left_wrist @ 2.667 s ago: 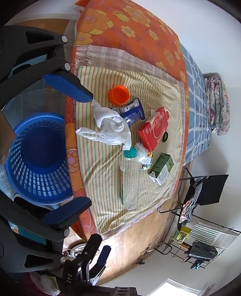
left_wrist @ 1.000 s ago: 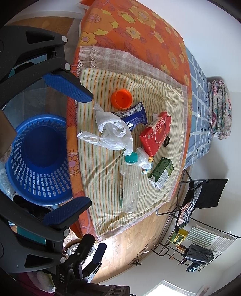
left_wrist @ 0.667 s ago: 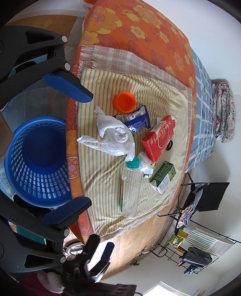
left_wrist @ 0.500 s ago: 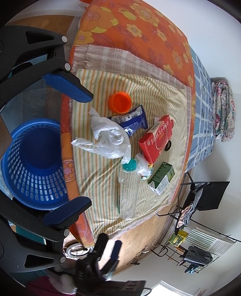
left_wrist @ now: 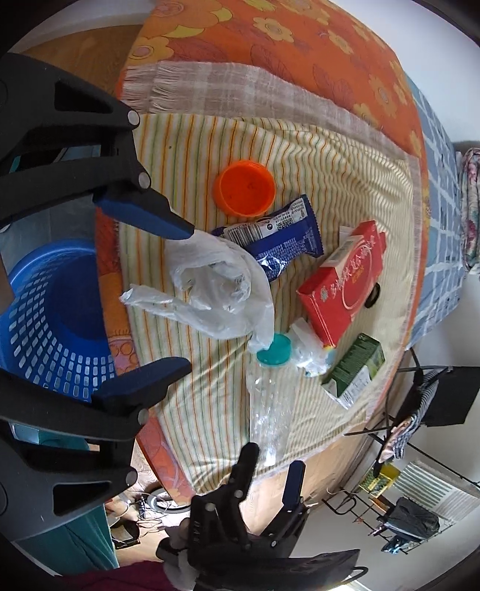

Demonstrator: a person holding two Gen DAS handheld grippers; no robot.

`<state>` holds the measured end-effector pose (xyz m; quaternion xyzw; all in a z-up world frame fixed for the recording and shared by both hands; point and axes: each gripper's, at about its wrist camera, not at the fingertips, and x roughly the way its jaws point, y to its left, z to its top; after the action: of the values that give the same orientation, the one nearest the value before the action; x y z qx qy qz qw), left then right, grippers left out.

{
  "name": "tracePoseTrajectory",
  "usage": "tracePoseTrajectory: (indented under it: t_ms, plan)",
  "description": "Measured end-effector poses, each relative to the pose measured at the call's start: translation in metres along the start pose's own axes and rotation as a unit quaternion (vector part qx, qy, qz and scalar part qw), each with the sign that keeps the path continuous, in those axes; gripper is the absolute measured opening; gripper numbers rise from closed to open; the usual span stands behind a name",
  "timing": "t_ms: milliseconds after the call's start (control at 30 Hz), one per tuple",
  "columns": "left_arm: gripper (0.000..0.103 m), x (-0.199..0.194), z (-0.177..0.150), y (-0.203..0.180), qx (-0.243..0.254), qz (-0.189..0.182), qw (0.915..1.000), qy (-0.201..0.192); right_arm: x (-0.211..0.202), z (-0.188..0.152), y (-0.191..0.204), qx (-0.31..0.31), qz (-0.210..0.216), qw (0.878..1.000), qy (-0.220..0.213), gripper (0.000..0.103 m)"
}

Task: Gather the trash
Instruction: 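Grasp the white plastic bag with the left gripper while the right gripper grasps the clear teal-capped bottle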

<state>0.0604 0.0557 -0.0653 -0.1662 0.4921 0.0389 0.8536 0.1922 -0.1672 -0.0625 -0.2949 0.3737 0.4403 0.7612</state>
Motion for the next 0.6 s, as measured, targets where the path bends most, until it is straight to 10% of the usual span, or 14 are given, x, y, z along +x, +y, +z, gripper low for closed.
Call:
tracePoseTrajectory:
  t_ms: [600]
  plan:
    - [0.042,0.033,0.015,0.027,-0.037,-0.007,0.9987,0.034,0.070,0.013,0.066,-0.181,-0.094,0.978,0.050,0.078]
